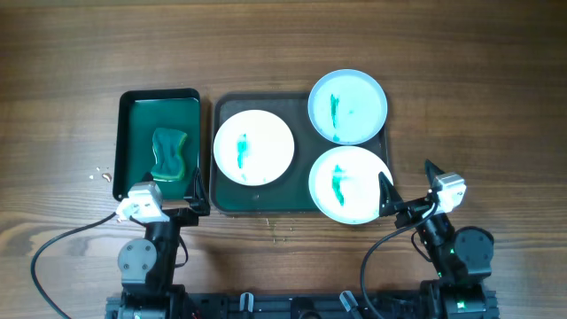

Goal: Clean dirty plates on tray and stack at the side
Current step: 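Move left gripper to sponge and right gripper to left plate rim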

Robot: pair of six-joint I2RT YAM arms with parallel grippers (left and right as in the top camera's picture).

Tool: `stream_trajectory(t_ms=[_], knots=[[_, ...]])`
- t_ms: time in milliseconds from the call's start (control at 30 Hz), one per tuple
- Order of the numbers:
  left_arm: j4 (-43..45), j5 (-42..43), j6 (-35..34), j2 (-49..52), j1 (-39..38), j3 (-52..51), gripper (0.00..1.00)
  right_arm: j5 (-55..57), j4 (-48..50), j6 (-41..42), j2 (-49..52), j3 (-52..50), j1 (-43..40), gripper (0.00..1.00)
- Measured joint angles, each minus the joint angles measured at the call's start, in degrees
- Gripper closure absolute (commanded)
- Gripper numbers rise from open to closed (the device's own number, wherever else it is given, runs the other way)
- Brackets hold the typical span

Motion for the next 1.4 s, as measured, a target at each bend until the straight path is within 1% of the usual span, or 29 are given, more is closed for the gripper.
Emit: stream_trajectory(t_ms=[233,300,400,533,567,600,667,700,733,767,833,867,900,933,967,1067,1133,1233,1267,1300,1367,1400], knots=[[-7.8,0.2,0.0,4.6,0.0,8.0,0.00,-0.9,-1.4,0.0,8.4,6.8,0.0,0.00],[-10.1,0.2,0.0,6.9,0.0,10.6,0.00,-1.7,-4.1,0.0,11.8,9.8,0.0,0.00],[-15.6,0.2,0.0,12.6,0.0,17.3,0.00,-3.9,-12.0,-1.1,19.7,18.7,0.0,0.00],[-29.9,0.2,-0.1,26.4,0.0,33.4,0.00,-5.0,-28.9,-4.4,33.4,36.5,0.0,0.00],[-32.3,0.2,-0.2,29.7,0.0,36.9,0.00,-5.2,-32.7,-5.3,37.0,41.2,0.0,0.00],[-36.8,0.2,-0.2,35.3,0.0,42.9,0.00,-5.4,-36.4,-6.0,40.3,45.3,0.0,0.00],[-43.5,0.2,-0.3,42.9,0.0,50.8,0.00,-5.6,-45.5,-7.0,47.3,53.9,0.0,0.00],[-49.5,0.3,-0.4,49.1,0.0,57.3,0.00,-5.8,-48.6,-7.2,50.7,57.5,0.0,0.00],[-50.7,0.4,-0.4,51.2,0.0,59.5,0.00,-6.7,-52.8,-7.4,55.3,62.0,0.0,0.00],[-55.0,1.4,-0.5,58.8,0.0,66.2,0.00,-7.1,-54.1,-7.4,57.1,63.7,0.0,0.00],[-60.9,3.9,-0.5,66.0,0.1,72.8,0.00,-9.2,-54.0,-7.1,61.0,65.7,0.0,0.00],[-61.9,6.4,-0.5,70.7,0.1,76.6,0.00,-10.2,-53.8,-6.7,62.3,66.0,0.0,0.00],[-61.6,7.7,-0.5,73.3,0.1,77.9,0.00,-11.7,-53.4,-6.2,64.1,66.2,0.0,0.00],[-61.0,8.9,-0.5,75.3,0.1,78.4,0.00,-12.9,-53.1,-6.1,65.0,66.2,0.0,0.04],[-60.2,9.8,-0.5,77.0,0.1,78.5,0.00,-14.5,-51.5,-5.8,66.4,66.3,0.0,0.09],[-58.9,11.6,-0.5,81.5,0.1,78.6,0.00,-16.4,-49.6,-4.0,69.7,66.4,1.0,0.20],[-58.8,12.2,-0.5,83.5,0.1,78.6,0.00,-16.3,-48.2,-1.8,72.2,66.4,3.1,0.24],[-59.4,11.7,-1.4,85.0,0.2,78.6,0.00,-14.3,-45.8,2.9,76.1,66.4,8.0,0.27],[-60.4,10.1,-3.0,85.2,0.5,78.6,0.00,-13.3,-44.7,4.5,77.6,66.4,10.0,0.31],[-61.1,8.5,-4.3,85.2,1.0,78.6,0.00,-12.3,-43.6,6.1,79.2,66.4,12.1,0.32],[-62.1,5.9,-5.7,85.2,1.7,78.7,0.00,-10.3,-41.0,9.4,82.5,66.5,15.8,0.39],[-62.6,4.0,-6.5,85.2,2.0,78.7,0.00,-9.3,-39.2,11.0,84.6,66.5,17.6,0.45]])
